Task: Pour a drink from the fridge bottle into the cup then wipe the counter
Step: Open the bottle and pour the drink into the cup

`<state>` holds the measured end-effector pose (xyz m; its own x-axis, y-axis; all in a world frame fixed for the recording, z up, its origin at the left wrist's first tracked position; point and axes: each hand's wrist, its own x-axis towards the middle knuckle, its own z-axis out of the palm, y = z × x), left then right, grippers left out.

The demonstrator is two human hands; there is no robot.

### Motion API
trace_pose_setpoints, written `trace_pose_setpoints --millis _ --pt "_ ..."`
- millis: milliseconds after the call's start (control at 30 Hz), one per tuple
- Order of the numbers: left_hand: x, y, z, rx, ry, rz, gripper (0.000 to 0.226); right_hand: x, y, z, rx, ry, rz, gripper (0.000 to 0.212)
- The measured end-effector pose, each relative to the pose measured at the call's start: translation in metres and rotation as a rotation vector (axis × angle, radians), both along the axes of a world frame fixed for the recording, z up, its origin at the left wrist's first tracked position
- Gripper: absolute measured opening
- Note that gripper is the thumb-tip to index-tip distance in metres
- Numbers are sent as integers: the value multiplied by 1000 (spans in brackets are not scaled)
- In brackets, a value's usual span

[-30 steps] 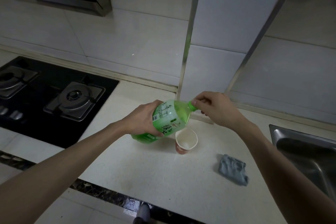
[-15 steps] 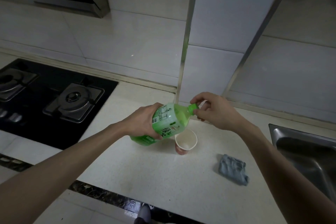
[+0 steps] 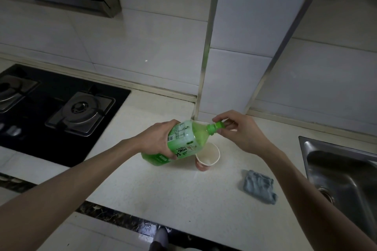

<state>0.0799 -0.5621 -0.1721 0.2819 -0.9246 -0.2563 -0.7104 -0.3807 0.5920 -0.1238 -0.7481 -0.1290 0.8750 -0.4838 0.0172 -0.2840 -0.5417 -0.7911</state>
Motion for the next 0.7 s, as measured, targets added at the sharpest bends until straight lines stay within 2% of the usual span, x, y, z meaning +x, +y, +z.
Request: trace_pose_setpoints --millis 200,700 --pt "0 8 -14 69 -38 -47 87 -9 -1 -10 23 53 -133 19" --pt "3 15 -32 216 -181 -129 86 -35 6 -41 30 244 -136 18"
